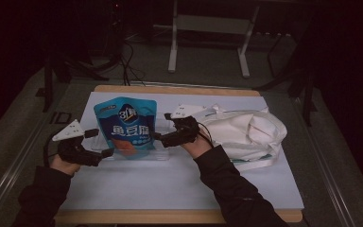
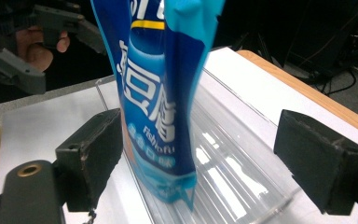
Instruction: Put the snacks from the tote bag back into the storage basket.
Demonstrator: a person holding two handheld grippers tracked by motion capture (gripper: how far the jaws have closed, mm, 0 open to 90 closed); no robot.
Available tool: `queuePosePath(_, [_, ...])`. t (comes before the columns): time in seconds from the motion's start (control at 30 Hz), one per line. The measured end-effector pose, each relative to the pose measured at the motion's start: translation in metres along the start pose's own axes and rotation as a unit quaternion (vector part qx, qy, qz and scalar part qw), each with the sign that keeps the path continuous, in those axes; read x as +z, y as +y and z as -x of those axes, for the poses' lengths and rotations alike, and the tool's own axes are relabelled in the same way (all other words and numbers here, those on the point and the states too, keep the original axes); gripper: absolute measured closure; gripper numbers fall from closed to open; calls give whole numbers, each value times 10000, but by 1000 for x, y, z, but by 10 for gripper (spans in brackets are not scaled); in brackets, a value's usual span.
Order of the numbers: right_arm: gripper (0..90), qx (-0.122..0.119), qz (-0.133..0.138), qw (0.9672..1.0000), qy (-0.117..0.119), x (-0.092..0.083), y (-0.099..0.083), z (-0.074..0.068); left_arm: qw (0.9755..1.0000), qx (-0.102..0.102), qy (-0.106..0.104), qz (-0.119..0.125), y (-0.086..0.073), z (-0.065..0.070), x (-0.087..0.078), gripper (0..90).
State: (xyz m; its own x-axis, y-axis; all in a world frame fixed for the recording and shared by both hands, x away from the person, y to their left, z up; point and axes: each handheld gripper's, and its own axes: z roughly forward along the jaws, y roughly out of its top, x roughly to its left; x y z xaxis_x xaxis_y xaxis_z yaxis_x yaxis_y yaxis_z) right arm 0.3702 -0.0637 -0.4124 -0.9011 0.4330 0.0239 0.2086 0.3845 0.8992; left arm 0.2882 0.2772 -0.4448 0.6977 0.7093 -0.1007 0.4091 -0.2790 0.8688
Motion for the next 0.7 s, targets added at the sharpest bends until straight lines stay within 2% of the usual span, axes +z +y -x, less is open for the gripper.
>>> queuePosePath(0.07, [153, 35, -9, 10000, 11, -4, -2, 0, 10000, 20, -14, -52, -3, 5, 0, 16])
queuePosePath(0.13, [153, 24, -24, 10000, -2, -8, -5, 1, 10000, -48, 1, -50, -6, 9, -1, 16])
queuePosePath(0.27, [153, 51, -25, 10000, -19, -14, -11, 1, 9999, 19, 22, -132, -14, 19, -2, 16])
queuePosePath(0.43, [153, 113, 4, 9999, -30, -24, -18, 2, 9999, -119, -65, 13, -20, 31, -8, 16])
queuePosePath(0.63, [153, 102, 63, 9999, -57, -37, -22, 0, 10000, -12, 31, -51, -26, 46, -13, 16])
queuePosePath(0.7, [153, 42, 25, 10000, -73, -42, -25, -1, 10000, -49, 54, -10, -27, 50, -14, 16])
